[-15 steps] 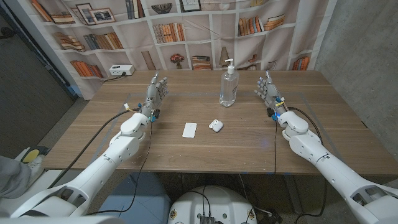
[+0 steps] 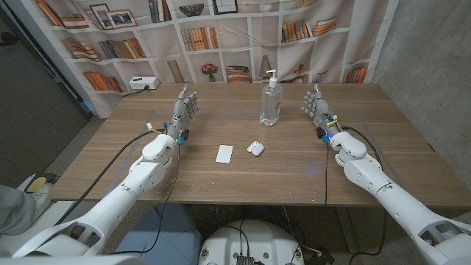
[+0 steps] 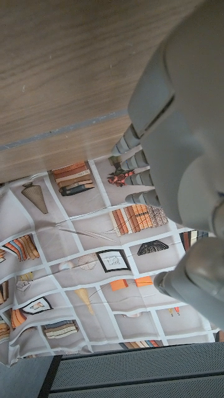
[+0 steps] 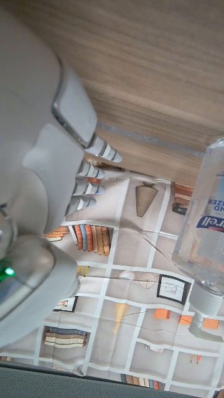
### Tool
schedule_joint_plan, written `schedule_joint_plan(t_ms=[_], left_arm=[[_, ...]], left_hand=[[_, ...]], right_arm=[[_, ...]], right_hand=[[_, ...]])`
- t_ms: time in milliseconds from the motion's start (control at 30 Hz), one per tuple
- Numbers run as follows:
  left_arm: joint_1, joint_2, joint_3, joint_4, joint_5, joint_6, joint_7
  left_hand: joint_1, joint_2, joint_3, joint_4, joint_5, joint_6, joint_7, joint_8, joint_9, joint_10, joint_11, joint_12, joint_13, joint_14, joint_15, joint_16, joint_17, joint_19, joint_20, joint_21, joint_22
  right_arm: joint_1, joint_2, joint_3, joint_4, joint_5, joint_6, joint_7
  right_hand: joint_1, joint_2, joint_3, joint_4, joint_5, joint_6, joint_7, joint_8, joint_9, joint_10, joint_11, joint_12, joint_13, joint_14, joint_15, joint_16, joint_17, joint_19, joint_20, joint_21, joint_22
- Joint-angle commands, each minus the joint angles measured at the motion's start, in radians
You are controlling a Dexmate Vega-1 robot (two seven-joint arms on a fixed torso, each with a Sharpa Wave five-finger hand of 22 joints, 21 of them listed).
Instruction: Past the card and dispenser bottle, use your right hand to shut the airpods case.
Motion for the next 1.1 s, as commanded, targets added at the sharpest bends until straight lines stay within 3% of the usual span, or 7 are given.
schedule_joint_plan(t_ms=[33, 433, 667, 800, 1100], left_arm=[[0.027, 0.008, -0.009, -0.012, -0.006, -0.021, -0.008], [0.044, -0.017, -0.015, -0.030, -0.012, -0.044, 0.021], [0.048, -0.014, -0.010, -0.070, 0.006, -0.025, 0.057], [0.054, -0.038, -0.011, -0.070, 0.046, -0.062, 0.118], [0.038, -0.046, 0.003, -0.055, 0.042, -0.040, 0.106]], left_hand=[[0.000, -0.007, 0.003, 0.000, 0.005, 0.009, -0.001, 0.003, 0.002, 0.010, -0.001, 0.006, 0.005, -0.005, 0.004, 0.005, 0.005, 0.000, 0.008, 0.004, 0.002], [0.000, -0.005, 0.001, 0.000, 0.006, 0.017, 0.001, 0.006, 0.002, 0.010, -0.003, 0.006, 0.005, -0.006, 0.005, 0.005, 0.005, 0.000, 0.008, 0.004, 0.002], [0.000, -0.004, 0.000, 0.000, 0.006, 0.018, 0.002, 0.005, 0.002, 0.011, 0.000, 0.006, 0.005, -0.006, 0.005, 0.005, 0.005, 0.000, 0.007, 0.004, 0.002], [0.001, -0.002, -0.002, 0.000, 0.006, 0.047, 0.001, 0.014, 0.002, 0.034, -0.008, 0.014, 0.005, 0.011, -0.003, 0.011, 0.005, 0.010, 0.003, 0.008, 0.002], [0.003, 0.000, -0.003, -0.001, 0.006, 0.053, 0.001, 0.014, 0.002, 0.043, -0.008, 0.016, 0.005, 0.014, -0.006, 0.010, 0.005, 0.013, -0.002, 0.008, 0.002]], right_arm=[[-0.038, -0.022, 0.003, -0.068, -0.028, 0.000, -0.042], [-0.072, -0.070, 0.022, -0.148, -0.051, -0.020, -0.075], [-0.073, -0.090, 0.035, -0.162, -0.055, -0.026, -0.078], [-0.075, -0.098, 0.041, -0.159, -0.057, -0.025, -0.076], [-0.083, -0.125, 0.046, -0.167, -0.091, -0.025, -0.090]], right_hand=[[0.014, 0.002, -0.004, -0.004, 0.004, -0.025, 0.001, -0.004, 0.003, 0.005, 0.003, 0.004, 0.003, -0.014, -0.004, 0.003, 0.002, -0.005, 0.007, 0.006, 0.001], [0.030, 0.005, 0.001, -0.013, 0.003, -0.040, 0.009, -0.006, 0.003, -0.003, 0.011, 0.001, 0.004, -0.036, 0.001, -0.004, 0.002, -0.021, 0.002, 0.002, 0.001], [0.040, 0.006, 0.004, -0.019, 0.003, -0.047, 0.017, -0.006, 0.004, -0.002, 0.016, 0.001, 0.004, -0.038, 0.002, -0.003, 0.002, -0.026, 0.002, 0.002, 0.001], [0.046, 0.006, 0.005, -0.023, 0.002, -0.049, 0.021, -0.006, 0.004, -0.004, 0.021, 0.001, 0.005, -0.039, 0.004, -0.003, 0.002, -0.028, 0.002, 0.001, 0.001], [0.067, 0.006, 0.012, -0.036, 0.001, -0.052, 0.028, -0.003, 0.005, -0.012, 0.031, -0.002, 0.006, -0.047, 0.013, -0.004, 0.003, -0.038, 0.003, 0.001, 0.002]])
